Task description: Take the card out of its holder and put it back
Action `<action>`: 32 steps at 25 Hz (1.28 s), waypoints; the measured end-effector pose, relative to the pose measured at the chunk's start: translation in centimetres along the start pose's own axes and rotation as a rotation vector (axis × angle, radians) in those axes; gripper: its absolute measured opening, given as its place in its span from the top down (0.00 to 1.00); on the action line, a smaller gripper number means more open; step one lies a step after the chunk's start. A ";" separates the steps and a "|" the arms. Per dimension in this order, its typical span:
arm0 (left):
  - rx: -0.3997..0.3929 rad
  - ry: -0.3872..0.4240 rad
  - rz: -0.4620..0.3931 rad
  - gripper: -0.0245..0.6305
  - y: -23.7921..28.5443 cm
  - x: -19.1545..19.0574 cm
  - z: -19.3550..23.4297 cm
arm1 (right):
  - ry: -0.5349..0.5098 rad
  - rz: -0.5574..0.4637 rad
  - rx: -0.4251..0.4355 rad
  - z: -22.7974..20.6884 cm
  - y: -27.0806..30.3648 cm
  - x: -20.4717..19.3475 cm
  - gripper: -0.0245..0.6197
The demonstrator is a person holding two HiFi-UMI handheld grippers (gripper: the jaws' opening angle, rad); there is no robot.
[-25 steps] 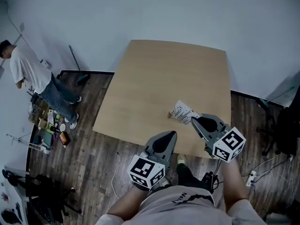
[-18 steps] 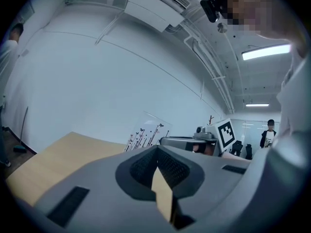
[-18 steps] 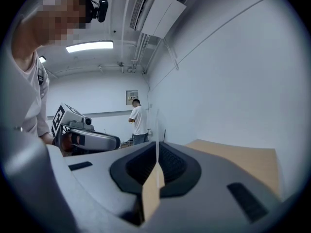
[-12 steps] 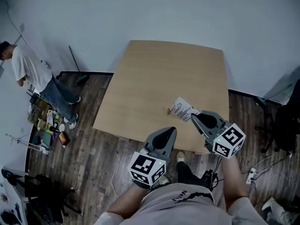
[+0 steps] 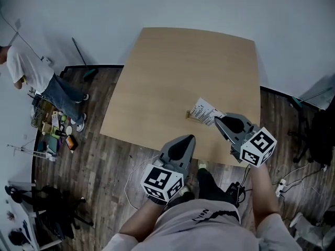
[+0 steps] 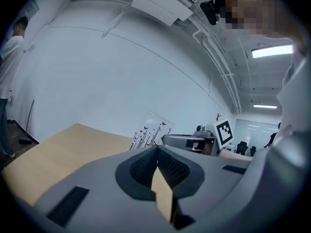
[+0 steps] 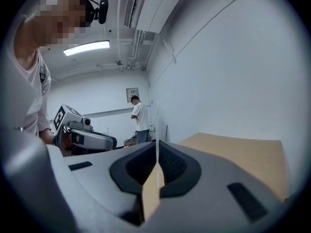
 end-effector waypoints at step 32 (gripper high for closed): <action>0.249 -0.057 0.169 0.94 11.3 -8.8 7.5 | 0.105 0.173 0.310 -13.5 8.0 -17.5 0.92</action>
Point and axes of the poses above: the fingertips, and each gripper's own axes: y forward along the fingers, z to its left, x out of its top, the point moved 3 cm from there along -y, backward along the fingers, and after that the axes turned 10 degrees about x, right-handed, at the moved point
